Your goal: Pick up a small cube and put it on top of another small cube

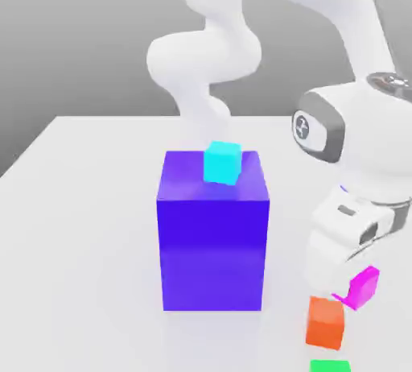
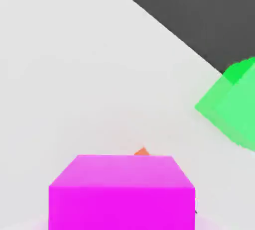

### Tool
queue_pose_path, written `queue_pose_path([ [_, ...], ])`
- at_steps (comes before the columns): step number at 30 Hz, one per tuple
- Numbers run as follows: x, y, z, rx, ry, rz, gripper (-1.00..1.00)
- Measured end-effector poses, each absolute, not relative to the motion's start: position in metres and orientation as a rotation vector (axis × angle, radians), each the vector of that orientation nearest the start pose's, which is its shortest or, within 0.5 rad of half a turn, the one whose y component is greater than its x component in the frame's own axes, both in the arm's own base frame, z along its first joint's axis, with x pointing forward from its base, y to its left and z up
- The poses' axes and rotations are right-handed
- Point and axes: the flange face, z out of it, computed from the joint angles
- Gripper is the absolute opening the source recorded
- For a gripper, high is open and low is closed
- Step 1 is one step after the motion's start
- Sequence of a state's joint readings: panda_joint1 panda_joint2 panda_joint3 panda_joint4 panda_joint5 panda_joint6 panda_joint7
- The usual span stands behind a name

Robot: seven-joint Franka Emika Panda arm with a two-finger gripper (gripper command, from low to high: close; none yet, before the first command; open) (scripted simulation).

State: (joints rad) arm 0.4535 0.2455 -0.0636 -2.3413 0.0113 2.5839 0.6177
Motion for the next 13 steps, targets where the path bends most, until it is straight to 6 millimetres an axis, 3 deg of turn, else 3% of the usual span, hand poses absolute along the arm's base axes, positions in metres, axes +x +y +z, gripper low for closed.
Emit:
queue_pose_path([
  [4, 0.527, 0.171, 0.237, -3.076, 0.638, 0.001, -1.0],
  [7, 0.536, 0.166, 0.2, -3.066, 0.682, 0.002, -1.0],
  [8, 0.536, 0.166, 0.187, -3.065, 0.685, 0.001, 1.0],
  [13, 0.536, 0.166, 0.187, -3.065, 0.685, 0.001, 1.0],
])
